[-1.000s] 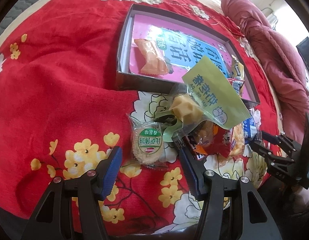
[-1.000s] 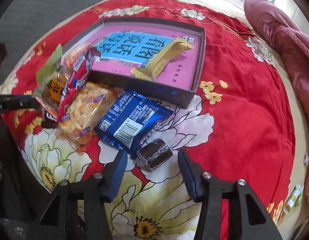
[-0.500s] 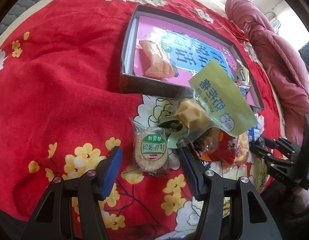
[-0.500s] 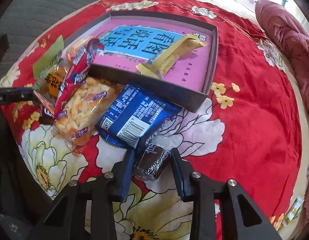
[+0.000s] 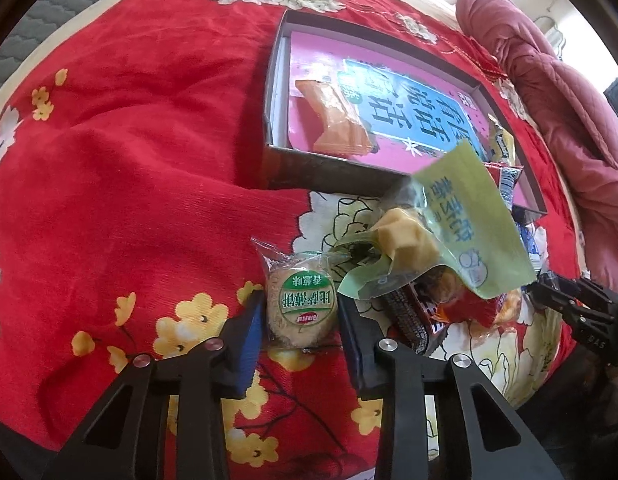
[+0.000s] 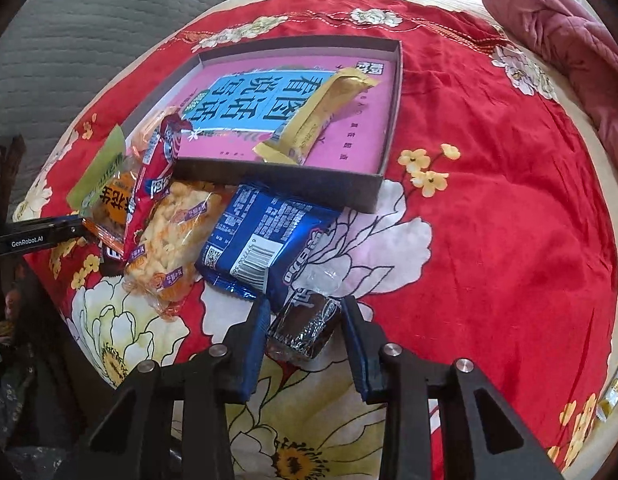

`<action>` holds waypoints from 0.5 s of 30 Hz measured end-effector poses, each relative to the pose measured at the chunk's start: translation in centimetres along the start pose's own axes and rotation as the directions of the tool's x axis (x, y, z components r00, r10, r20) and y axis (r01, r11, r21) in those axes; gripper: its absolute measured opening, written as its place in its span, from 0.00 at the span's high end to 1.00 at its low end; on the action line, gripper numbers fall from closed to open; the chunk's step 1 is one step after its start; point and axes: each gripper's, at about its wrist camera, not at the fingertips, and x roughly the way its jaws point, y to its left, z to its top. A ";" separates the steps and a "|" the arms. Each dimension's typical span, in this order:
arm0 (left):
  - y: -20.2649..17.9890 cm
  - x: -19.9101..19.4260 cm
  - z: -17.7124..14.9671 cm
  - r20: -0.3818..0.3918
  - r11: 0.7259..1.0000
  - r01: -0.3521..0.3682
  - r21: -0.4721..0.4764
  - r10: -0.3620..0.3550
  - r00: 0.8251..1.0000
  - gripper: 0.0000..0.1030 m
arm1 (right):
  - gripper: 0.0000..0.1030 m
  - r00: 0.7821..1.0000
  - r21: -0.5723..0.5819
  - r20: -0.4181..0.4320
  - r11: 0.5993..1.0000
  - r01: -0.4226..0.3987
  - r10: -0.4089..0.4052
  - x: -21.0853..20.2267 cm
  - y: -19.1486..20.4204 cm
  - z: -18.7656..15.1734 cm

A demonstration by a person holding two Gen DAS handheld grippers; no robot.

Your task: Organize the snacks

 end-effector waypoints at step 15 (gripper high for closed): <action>2.3 -1.8 0.3 0.061 0.998 0.017 -0.059 -0.014 0.998 0.64 | 0.64 0.993 0.127 0.093 0.988 -0.084 0.072 -1.6 -1.9 0.2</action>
